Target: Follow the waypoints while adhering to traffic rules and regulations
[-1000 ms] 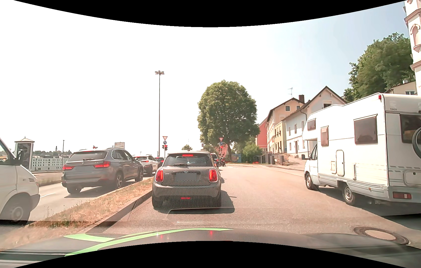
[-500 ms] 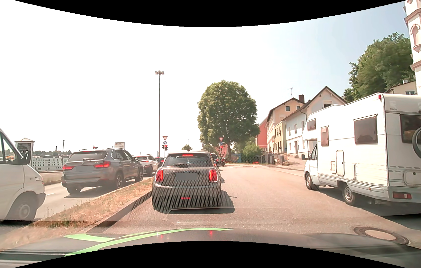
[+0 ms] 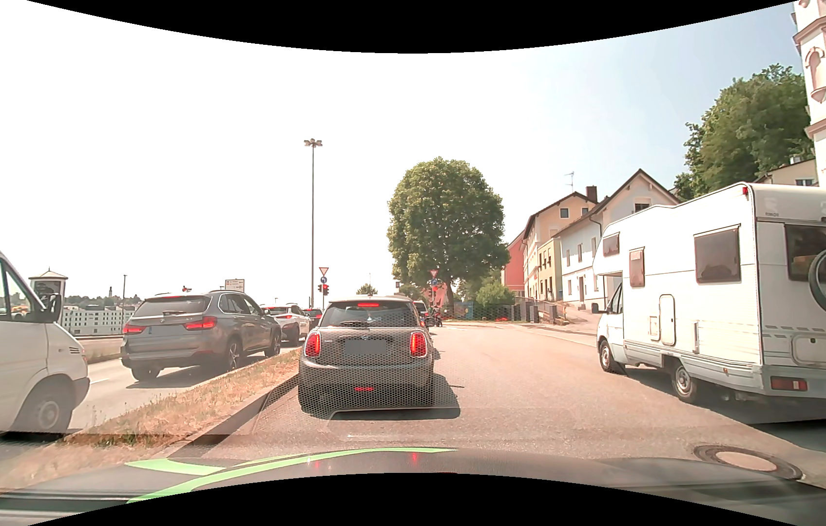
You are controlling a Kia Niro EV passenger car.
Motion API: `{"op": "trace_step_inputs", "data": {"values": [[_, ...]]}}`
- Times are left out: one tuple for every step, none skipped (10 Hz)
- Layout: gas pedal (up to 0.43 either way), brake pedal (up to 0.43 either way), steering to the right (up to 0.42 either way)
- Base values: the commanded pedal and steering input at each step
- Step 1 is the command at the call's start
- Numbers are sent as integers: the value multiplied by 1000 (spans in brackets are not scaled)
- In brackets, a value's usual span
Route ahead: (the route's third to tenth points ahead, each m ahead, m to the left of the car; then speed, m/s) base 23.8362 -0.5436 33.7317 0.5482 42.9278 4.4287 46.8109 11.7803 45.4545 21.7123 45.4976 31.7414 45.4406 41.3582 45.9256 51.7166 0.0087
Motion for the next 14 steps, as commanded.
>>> {"op": "trace_step_inputs", "data": {"values": [[0,311,-6],[0,311,-6],[0,311,-6],[0,311,-6],[0,311,-6],[0,311,-6],[0,311,-6],[0,311,-6],[0,311,-6],[0,311,-6],[0,311,-6],[0,317,-6],[0,311,-6],[0,311,-6]]}}
